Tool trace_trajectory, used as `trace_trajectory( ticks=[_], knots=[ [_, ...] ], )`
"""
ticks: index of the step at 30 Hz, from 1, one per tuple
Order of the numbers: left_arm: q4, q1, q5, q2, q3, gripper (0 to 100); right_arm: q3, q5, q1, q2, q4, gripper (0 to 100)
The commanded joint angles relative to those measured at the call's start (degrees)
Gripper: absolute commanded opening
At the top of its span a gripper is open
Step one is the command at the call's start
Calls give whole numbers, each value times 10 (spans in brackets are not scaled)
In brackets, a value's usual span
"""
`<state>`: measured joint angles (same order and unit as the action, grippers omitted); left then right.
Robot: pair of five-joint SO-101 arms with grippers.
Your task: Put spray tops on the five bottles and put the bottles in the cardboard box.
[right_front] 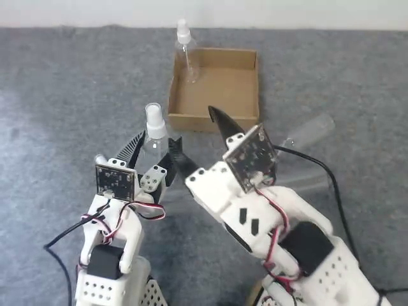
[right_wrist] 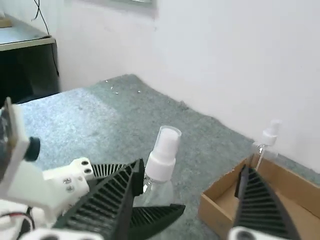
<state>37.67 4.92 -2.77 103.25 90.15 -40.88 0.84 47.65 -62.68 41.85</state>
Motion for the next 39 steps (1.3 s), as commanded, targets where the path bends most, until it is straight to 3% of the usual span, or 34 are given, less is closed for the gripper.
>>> trace_trajectory(
  ticks=[1,8,21,34,39],
  knots=[
    [-1,-5,4,12,-7,218,20,-5,-28,-49,65,254],
    [-2,-6,3,12,-10,218,-33,-8,-108,-122,171,254],
    [-101,-4,1,10,-10,218,-353,-4,-145,-131,-162,253],
    [-145,0,4,2,-38,218,-366,-4,-145,-131,-174,253],
    [-149,9,4,-95,-110,218,-364,-7,-172,-137,-174,253]
  ],
)
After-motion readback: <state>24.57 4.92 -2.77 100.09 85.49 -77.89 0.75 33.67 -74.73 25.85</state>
